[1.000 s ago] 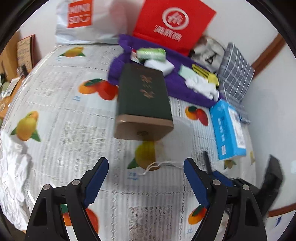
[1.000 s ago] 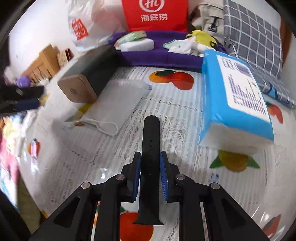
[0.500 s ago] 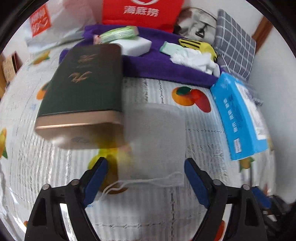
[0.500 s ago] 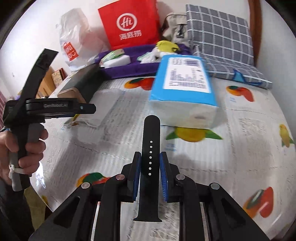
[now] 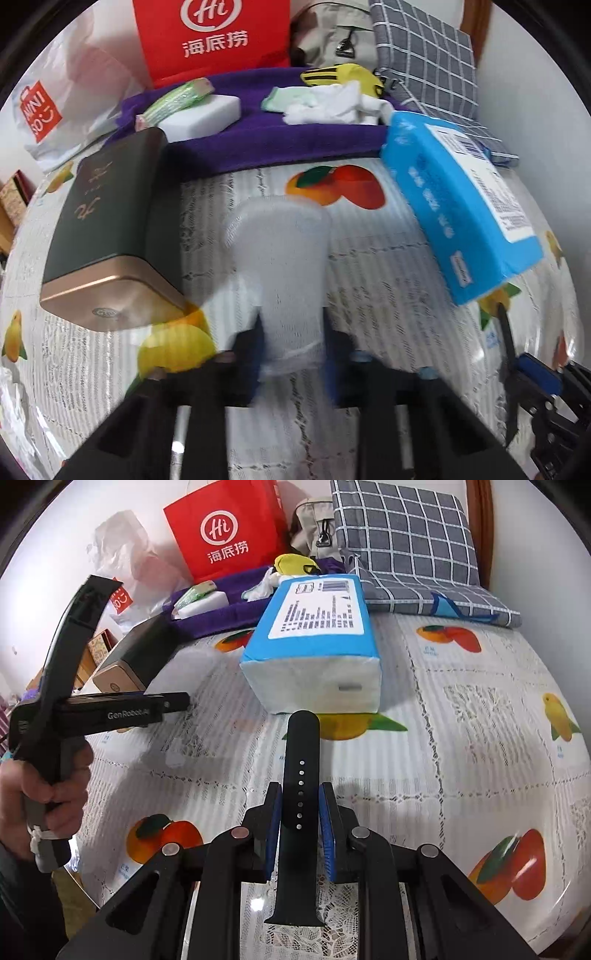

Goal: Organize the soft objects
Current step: 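Close the left gripper on the clear mesh bag while the right holds the strap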

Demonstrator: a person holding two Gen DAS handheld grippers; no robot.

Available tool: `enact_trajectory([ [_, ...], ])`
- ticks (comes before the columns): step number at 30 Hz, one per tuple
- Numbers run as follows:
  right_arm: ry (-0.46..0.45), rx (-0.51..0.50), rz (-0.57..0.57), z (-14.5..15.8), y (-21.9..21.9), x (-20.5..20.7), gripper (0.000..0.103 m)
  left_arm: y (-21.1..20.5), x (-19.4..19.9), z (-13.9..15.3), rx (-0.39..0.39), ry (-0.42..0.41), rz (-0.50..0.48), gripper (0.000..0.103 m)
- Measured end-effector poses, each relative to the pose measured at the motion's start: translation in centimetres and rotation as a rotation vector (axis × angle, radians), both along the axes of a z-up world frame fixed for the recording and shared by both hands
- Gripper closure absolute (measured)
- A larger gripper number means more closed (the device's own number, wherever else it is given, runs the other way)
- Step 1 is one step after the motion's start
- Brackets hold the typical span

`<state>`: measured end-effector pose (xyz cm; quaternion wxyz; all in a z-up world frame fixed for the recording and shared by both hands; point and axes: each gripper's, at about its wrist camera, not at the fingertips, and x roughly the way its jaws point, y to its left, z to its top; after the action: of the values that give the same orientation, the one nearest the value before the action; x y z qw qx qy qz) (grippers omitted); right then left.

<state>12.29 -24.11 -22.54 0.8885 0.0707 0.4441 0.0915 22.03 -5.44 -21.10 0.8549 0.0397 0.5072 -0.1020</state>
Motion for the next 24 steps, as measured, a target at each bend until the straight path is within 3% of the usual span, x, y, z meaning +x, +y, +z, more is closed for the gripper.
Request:
enact_trajectory([
  [9, -0.012, 0.006, -0.017, 0.7, -0.2, -0.8, 0.083, 2.4, -2.0, 0.3, -0.117, 0.058, 0.025, 0.096],
  [13, -0.007, 0.055, -0.008, 0.9, 0.0, -1.2, 0.083, 3.6, -3.3, 1.2, -0.146, 0.043, 0.031, 0.096],
  [24, -0.035, 0.054, 0.007, 3.3, 1.2, -1.9, 0.083, 6.0, -5.7, 5.6, -0.24, -0.032, 0.027, 0.096],
])
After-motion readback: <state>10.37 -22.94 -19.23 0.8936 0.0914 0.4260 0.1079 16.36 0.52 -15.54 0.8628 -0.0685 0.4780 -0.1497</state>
